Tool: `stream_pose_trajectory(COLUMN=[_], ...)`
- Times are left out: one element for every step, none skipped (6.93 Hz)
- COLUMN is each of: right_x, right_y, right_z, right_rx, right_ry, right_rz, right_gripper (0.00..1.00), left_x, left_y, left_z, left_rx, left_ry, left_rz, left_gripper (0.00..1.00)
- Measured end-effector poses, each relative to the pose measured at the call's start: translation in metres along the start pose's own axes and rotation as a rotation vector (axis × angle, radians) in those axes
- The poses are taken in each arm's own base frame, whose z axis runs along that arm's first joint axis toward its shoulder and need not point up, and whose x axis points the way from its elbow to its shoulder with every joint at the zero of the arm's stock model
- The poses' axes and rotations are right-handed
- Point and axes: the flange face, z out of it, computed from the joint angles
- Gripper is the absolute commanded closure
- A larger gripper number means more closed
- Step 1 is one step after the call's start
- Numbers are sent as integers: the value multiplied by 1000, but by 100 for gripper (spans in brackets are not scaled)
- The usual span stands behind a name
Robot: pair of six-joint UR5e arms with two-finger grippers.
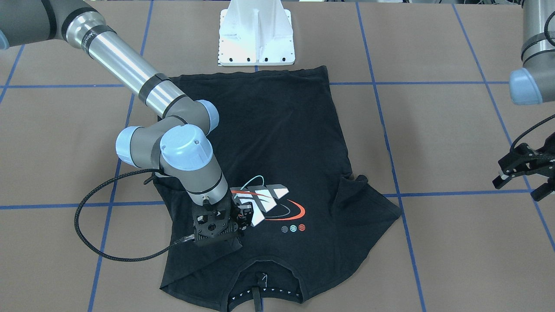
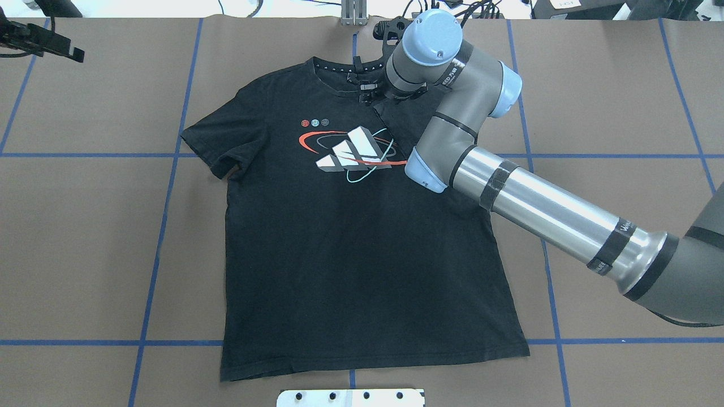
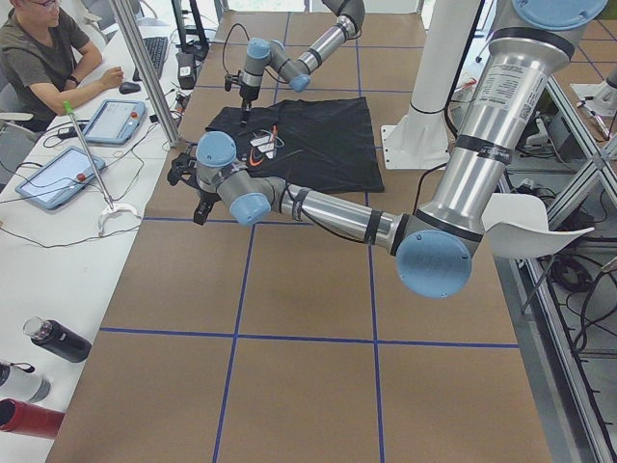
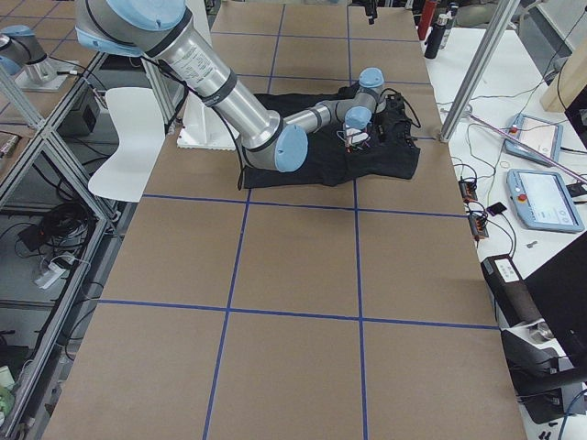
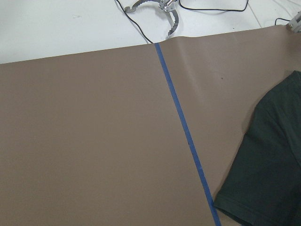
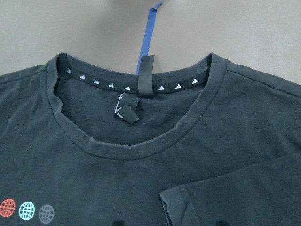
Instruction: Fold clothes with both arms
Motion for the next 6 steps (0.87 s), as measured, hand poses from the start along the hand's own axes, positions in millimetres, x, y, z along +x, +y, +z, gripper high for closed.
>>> stream_pose_trajectory(right_x=[3, 7, 13, 23, 35, 44], right_y=[5, 9, 11, 12, 15, 18], right_z=[-10, -20, -28, -39, -51, -59], right_rx=[1, -9, -24, -44, -68, -81], right_ry=[-22, -43, -50, -58, -76, -90], right_rz=[16, 29, 39, 51, 64, 76], right_gripper=[0, 0, 0, 0, 0, 0], left_x=[25, 50, 75, 101, 118, 124], left_y=[8, 19, 28, 35, 40, 45], left_z=[29, 60, 90, 122, 152, 172], left_rx=[27, 47, 61, 80, 96, 102], left_ry=[10, 33, 48, 40, 13, -14], left_rz=[-31, -76, -122, -159, -180, -189], left_gripper=[1, 1, 1, 1, 4, 10])
